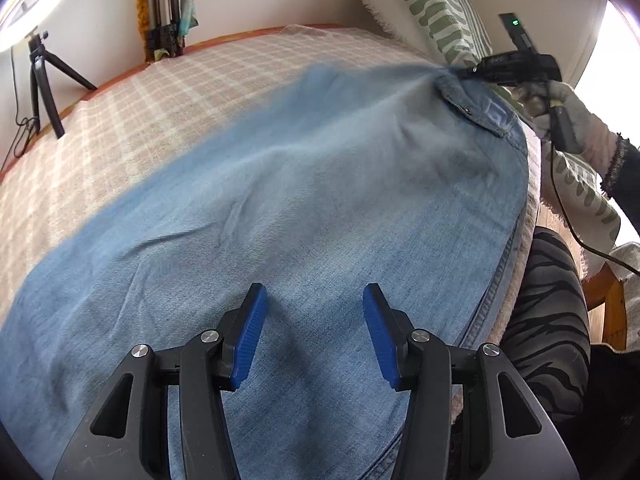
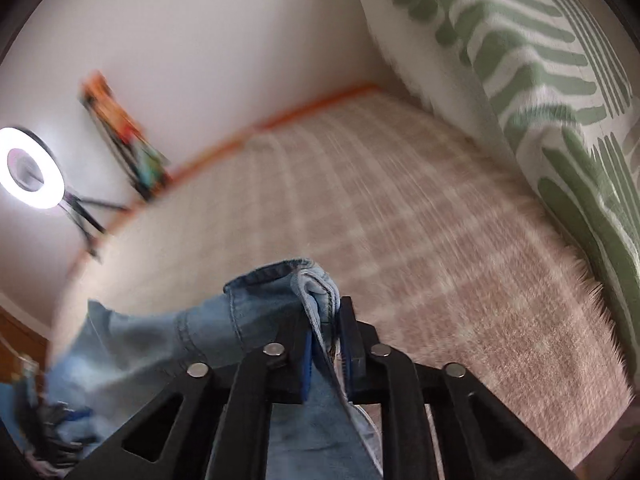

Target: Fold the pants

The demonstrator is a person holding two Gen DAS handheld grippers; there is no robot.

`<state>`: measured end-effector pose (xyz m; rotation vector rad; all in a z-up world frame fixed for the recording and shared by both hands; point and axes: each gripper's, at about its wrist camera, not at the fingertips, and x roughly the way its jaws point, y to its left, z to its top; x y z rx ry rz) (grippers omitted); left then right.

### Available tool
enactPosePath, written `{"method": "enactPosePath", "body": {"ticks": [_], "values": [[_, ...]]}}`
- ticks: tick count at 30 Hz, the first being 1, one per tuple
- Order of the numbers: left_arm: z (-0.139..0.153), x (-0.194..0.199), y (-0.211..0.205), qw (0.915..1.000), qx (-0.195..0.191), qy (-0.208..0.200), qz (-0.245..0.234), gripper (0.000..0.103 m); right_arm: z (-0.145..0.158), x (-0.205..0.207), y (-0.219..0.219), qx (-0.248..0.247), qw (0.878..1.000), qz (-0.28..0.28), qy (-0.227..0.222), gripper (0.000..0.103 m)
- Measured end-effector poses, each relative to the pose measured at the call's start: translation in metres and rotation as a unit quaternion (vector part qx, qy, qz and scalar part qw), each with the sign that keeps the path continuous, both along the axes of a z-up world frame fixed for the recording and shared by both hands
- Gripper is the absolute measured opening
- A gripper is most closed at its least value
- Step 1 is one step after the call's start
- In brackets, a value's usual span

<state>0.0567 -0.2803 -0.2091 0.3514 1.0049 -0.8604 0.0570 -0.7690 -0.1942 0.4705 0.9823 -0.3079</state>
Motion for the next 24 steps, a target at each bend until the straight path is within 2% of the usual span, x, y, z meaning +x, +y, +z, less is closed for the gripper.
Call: {"method": "enactPosePath", "body": {"ticks": [1, 5, 7, 9, 11, 12, 16, 18, 21, 24], "values": [[0.001, -0.001, 0.000, 1.0000, 0.004, 0.004, 0.000, 0.049, -0.001, 0.000, -0.002, -0.004, 1.000, -0.006, 0.003, 0.023], [0.014, -0.016, 0.000, 0.9995, -0.002, -0.010, -0.030, 0.049, 0.021, -0.037, -0.005, 0.031, 0.997, -0.049, -0.041, 0.041], [0.019, -0.030, -0.005, 0.9981, -0.004, -0.014, -0.059, 0.050, 0.028, -0.060, 0.002, 0.028, 0.997, -0.063, -0.042, 0.048], [0.021, -0.043, -0.011, 0.9959, -0.005, -0.015, -0.089, 0.053, 0.027, -0.082, 0.011, 0.039, 0.995, -0.081, -0.039, 0.048], [0.021, -0.057, -0.020, 0.9920, 0.001, -0.018, -0.125, 0.053, 0.019, -0.106, 0.013, 0.077, 0.991, -0.105, -0.039, 0.048], [0.019, -0.066, -0.025, 0.9892, 0.007, -0.024, -0.144, 0.053, 0.012, -0.115, 0.013, 0.089, 0.990, -0.095, -0.058, 0.048], [0.010, -0.071, -0.037, 0.9854, 0.036, -0.051, -0.158, 0.053, -0.008, -0.139, 0.012, 0.149, 0.979, -0.122, -0.069, 0.048], [0.005, -0.065, -0.042, 0.9859, 0.048, -0.053, -0.151, 0.052, -0.009, -0.142, 0.014, 0.148, 0.978, -0.127, -0.072, 0.048], [0.000, -0.057, -0.041, 0.9871, 0.047, -0.043, -0.147, 0.039, -0.006, -0.138, 0.017, 0.152, 0.978, -0.118, -0.081, 0.048], [0.001, -0.058, -0.038, 0.9871, 0.037, -0.035, -0.152, 0.028, -0.010, -0.127, 0.019, 0.152, 0.981, -0.108, -0.061, 0.048]]}}
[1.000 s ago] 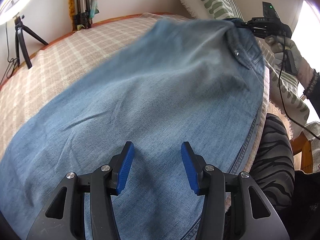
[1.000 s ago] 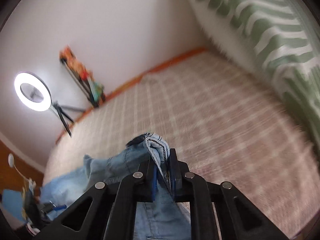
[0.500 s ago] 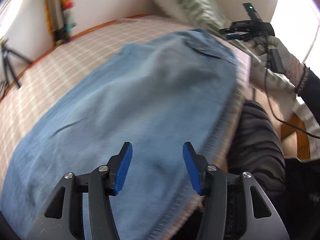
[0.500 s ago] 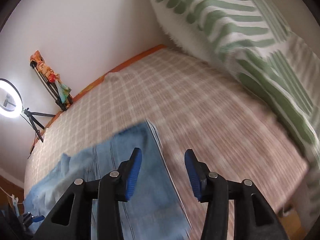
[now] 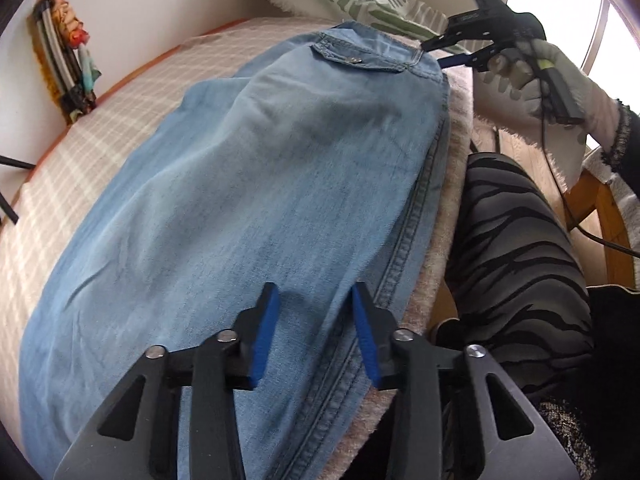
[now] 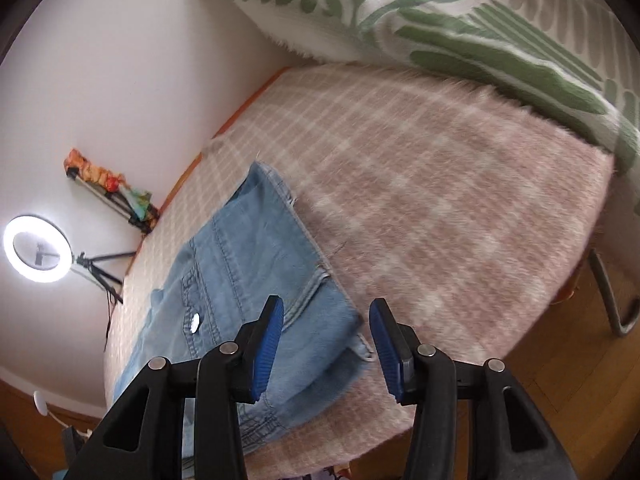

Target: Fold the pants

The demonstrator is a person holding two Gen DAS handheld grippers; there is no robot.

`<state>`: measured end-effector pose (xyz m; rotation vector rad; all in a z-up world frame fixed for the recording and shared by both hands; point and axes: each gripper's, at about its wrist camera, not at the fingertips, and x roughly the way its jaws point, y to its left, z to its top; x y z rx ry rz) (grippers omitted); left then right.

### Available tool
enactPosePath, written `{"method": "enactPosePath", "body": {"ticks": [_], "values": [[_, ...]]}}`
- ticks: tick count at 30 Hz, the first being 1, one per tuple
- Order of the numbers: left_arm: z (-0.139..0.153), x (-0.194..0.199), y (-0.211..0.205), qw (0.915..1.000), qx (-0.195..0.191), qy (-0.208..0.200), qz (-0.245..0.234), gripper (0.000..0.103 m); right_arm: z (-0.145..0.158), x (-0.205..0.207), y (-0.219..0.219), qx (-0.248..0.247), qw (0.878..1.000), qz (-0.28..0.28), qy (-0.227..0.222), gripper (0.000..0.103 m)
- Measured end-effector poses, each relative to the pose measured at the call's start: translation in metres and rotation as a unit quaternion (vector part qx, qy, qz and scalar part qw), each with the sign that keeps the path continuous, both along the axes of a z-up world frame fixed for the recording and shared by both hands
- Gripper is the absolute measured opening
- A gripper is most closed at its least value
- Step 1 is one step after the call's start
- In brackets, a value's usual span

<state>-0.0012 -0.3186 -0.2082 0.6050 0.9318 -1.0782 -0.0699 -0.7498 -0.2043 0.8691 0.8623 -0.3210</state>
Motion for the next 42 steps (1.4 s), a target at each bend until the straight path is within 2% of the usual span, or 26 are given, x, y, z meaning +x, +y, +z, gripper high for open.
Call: {"method": "enactPosePath", "body": {"ticks": [1, 3, 6, 7, 10, 13, 16, 21, 23, 25, 27, 31, 32, 35, 39, 42], "values": [[0.001, -0.002, 0.001, 1.0000, -0.002, 0.000, -0.002, 0.025, -0.004, 0.004, 0.000, 0.002, 1.000, -0.003, 0.009, 0.048], [0.002, -0.005, 0.002, 1.0000, -0.005, -0.001, -0.007, 0.011, -0.010, 0.009, 0.000, 0.012, 1.000, -0.009, 0.011, 0.048], [0.003, -0.009, 0.002, 0.9998, -0.009, -0.005, -0.016, 0.005, -0.008, 0.013, 0.005, 0.006, 1.000, -0.013, 0.006, 0.030], [0.004, -0.010, 0.003, 0.9997, -0.012, -0.007, -0.019, 0.004, -0.004, 0.014, 0.008, -0.003, 1.000, -0.010, 0.003, 0.020], [0.011, -0.013, 0.006, 0.9994, -0.023, -0.014, -0.022, 0.002, 0.016, 0.013, 0.017, -0.023, 1.000, 0.009, -0.013, 0.009], [0.023, -0.016, 0.012, 0.9990, -0.038, -0.010, -0.021, 0.002, 0.043, -0.002, 0.017, -0.012, 0.999, 0.006, -0.047, 0.006], [0.028, -0.021, 0.017, 0.9984, -0.048, 0.002, -0.030, 0.002, 0.050, -0.016, 0.017, -0.008, 0.998, 0.001, -0.056, 0.006], [0.012, -0.019, 0.019, 0.9990, -0.036, 0.023, -0.010, 0.002, 0.014, -0.001, 0.023, -0.046, 0.998, 0.014, 0.032, 0.008], [0.016, -0.017, 0.026, 0.9981, -0.046, 0.040, 0.003, 0.002, 0.011, 0.008, 0.031, -0.098, 0.992, 0.035, 0.073, 0.022], [0.026, -0.015, 0.038, 0.9976, -0.055, 0.034, 0.023, 0.005, 0.017, 0.012, 0.039, -0.138, 0.986, 0.047, 0.084, 0.039], [0.035, -0.009, 0.054, 0.9954, -0.069, 0.039, 0.054, 0.020, 0.031, 0.013, 0.047, -0.166, 0.982, 0.052, 0.077, 0.043], [0.059, 0.006, 0.106, 0.9833, -0.107, 0.042, 0.141, 0.023, 0.064, 0.018, 0.064, -0.209, 0.975, 0.056, 0.052, 0.047], [0.064, 0.008, 0.119, 0.9801, -0.113, 0.041, 0.158, 0.027, 0.074, 0.021, 0.070, -0.215, 0.974, 0.058, 0.041, 0.048], [0.083, 0.013, 0.167, 0.9662, -0.133, 0.029, 0.219, 0.032, 0.098, 0.030, 0.087, -0.219, 0.973, 0.075, 0.000, 0.051], [0.107, 0.013, 0.237, 0.9416, -0.153, 0.007, 0.300, 0.040, 0.122, 0.046, 0.121, -0.221, 0.967, 0.117, -0.042, 0.059], [0.119, 0.010, 0.292, 0.9146, -0.169, -0.010, 0.367, 0.048, 0.134, 0.061, 0.152, -0.219, 0.960, 0.159, -0.068, 0.062]]}}
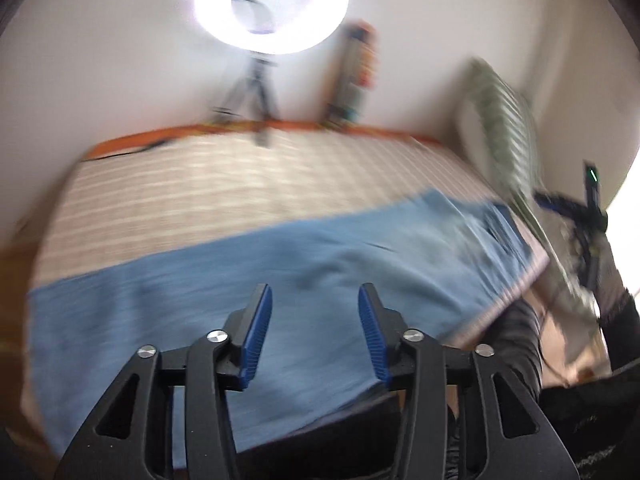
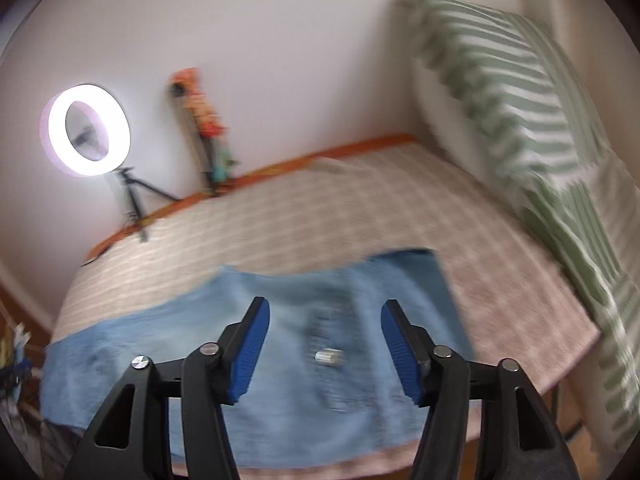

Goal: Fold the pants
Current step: 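Release the jeans and smooth them flat with both tools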

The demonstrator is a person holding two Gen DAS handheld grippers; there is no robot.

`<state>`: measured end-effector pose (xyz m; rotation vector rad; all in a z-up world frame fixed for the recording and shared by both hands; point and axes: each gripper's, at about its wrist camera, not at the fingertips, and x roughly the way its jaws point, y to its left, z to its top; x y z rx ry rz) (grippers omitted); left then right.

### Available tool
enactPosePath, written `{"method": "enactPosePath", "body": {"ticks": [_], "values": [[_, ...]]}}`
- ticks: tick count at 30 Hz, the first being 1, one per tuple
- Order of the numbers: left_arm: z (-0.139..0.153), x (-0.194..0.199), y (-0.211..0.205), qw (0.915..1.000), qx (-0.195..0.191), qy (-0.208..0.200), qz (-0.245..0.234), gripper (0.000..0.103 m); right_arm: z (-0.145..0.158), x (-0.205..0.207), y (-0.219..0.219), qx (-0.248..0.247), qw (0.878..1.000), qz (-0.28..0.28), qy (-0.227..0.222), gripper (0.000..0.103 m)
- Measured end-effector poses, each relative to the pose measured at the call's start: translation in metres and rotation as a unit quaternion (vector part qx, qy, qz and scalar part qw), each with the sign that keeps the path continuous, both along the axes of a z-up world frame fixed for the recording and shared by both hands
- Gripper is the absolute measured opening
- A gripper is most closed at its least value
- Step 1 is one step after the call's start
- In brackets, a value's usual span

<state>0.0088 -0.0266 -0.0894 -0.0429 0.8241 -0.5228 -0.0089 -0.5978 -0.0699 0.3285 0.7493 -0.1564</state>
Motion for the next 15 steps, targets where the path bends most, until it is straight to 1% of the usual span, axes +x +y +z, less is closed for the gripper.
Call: {"method": "enactPosePath", "body": {"ticks": [2, 3, 4, 5, 6, 8, 9, 10, 11, 12, 14, 15], "values": [[0.004, -0.002, 0.042, 0.9982, -0.023, 0.006, 0.055, 0.050, 0.008, 0.011, 0.024, -0.003, 0.999, 0.035, -0.009, 0.062], [0.004, -0.003, 0.062, 0.9959, -0.036, 0.010, 0.083, 0.051, 0.011, 0.016, 0.036, -0.004, 0.999, 0.053, -0.012, 0.063], [0.004, -0.006, 0.085, 0.9919, -0.052, 0.016, 0.114, 0.052, 0.013, 0.021, 0.049, -0.006, 0.997, 0.070, -0.015, 0.064], [0.002, -0.009, 0.105, 0.9874, -0.068, 0.023, 0.141, 0.055, 0.015, 0.027, 0.061, -0.007, 0.996, 0.089, -0.017, 0.064], [-0.001, -0.013, 0.120, 0.9833, -0.080, 0.030, 0.161, 0.057, 0.016, 0.034, 0.075, -0.008, 0.994, 0.107, -0.018, 0.065], [-0.013, -0.023, 0.158, 0.9693, -0.113, 0.048, 0.213, 0.059, 0.017, 0.045, 0.098, -0.007, 0.990, 0.138, -0.020, 0.066], [-0.018, -0.026, 0.172, 0.9635, -0.123, 0.057, 0.230, 0.061, 0.017, 0.051, 0.110, -0.007, 0.988, 0.152, -0.020, 0.066], [-0.025, -0.030, 0.188, 0.9560, -0.137, 0.070, 0.250, 0.061, 0.017, 0.058, 0.123, -0.007, 0.986, 0.168, -0.019, 0.067], [-0.033, -0.035, 0.207, 0.9455, -0.156, 0.086, 0.273, 0.062, 0.017, 0.062, 0.134, -0.009, 0.984, 0.179, -0.018, 0.067], [-0.042, -0.041, 0.227, 0.9326, -0.179, 0.103, 0.296, 0.062, 0.016, 0.066, 0.145, -0.011, 0.981, 0.191, -0.017, 0.067], [-0.050, -0.050, 0.254, 0.9181, -0.201, 0.122, 0.319, 0.062, 0.014, 0.076, 0.166, -0.010, 0.977, 0.213, -0.013, 0.067], [-0.054, -0.055, 0.267, 0.9123, -0.202, 0.129, 0.332, 0.062, 0.013, 0.080, 0.176, -0.008, 0.975, 0.223, -0.010, 0.068]]}}
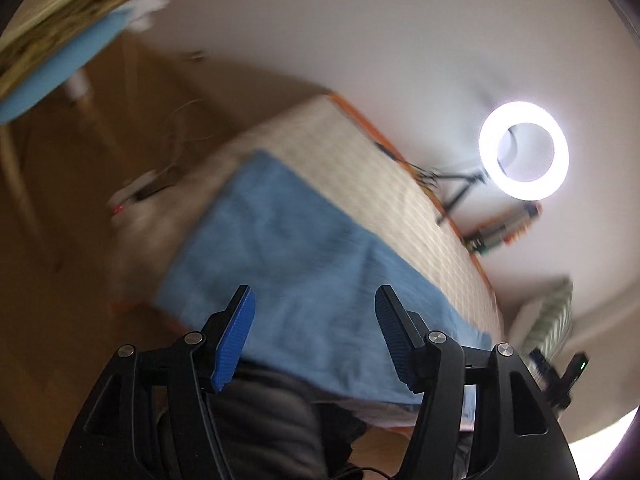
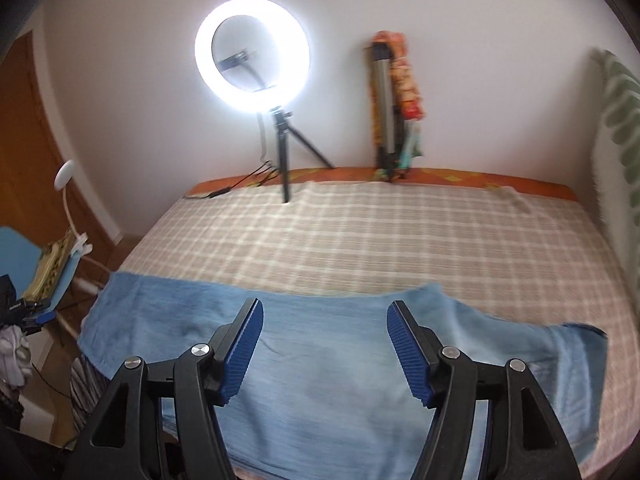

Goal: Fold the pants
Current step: 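Release the jeans and smooth them flat with both tools, then grasp the jeans edge with the left gripper while the right gripper grasps beside it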

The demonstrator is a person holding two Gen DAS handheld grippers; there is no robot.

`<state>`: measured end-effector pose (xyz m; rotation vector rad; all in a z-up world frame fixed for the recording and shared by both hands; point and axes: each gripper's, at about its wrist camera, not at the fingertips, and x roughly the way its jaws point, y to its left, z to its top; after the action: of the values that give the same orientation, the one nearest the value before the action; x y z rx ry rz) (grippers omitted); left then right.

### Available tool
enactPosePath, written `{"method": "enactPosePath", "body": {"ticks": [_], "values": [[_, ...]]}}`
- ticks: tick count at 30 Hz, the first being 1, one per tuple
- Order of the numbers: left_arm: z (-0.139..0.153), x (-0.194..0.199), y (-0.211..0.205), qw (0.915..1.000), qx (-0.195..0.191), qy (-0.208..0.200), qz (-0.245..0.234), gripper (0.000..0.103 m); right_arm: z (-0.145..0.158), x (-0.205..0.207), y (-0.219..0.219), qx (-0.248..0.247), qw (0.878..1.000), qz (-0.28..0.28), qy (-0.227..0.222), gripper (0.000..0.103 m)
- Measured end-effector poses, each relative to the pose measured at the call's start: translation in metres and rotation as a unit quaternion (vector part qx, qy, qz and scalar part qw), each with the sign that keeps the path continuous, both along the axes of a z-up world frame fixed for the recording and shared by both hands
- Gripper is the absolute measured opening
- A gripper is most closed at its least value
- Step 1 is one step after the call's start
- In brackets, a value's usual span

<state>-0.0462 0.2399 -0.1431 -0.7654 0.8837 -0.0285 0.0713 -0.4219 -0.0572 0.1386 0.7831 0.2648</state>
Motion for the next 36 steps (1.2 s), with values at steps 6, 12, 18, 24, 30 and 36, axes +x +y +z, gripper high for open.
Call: {"method": "enactPosePath", "body": {"ticks": [6, 12, 18, 24, 30, 36], "values": [[-0.024, -0.019, 0.048, 0.9970, 0.035, 0.062, 0.029, 0.062, -0.011, 0.021, 0.045, -0.004, 0.999, 0.034, 0.013, 0.068], [-0.081, -0.024, 0.040, 0.9956, -0.070, 0.041, 0.047, 0.062, -0.019, 0.028, 0.067, -0.002, 0.999, 0.038, 0.033, 0.068], [-0.122, -0.018, 0.029, 0.9857, -0.148, 0.024, 0.078, 0.062, -0.017, 0.030, 0.074, 0.001, 0.999, 0.034, 0.040, 0.068], [-0.134, -0.008, 0.023, 0.9837, -0.149, 0.011, 0.101, 0.062, -0.009, 0.029, 0.080, -0.001, 0.999, 0.036, 0.034, 0.068], [-0.151, -0.009, 0.031, 0.9795, -0.157, 0.012, 0.125, 0.062, -0.009, 0.029, 0.087, -0.002, 0.998, 0.046, 0.035, 0.068], [-0.142, -0.015, 0.034, 0.9755, -0.162, -0.031, 0.146, 0.057, -0.010, 0.030, 0.090, 0.002, 0.998, 0.048, 0.039, 0.069]]}}
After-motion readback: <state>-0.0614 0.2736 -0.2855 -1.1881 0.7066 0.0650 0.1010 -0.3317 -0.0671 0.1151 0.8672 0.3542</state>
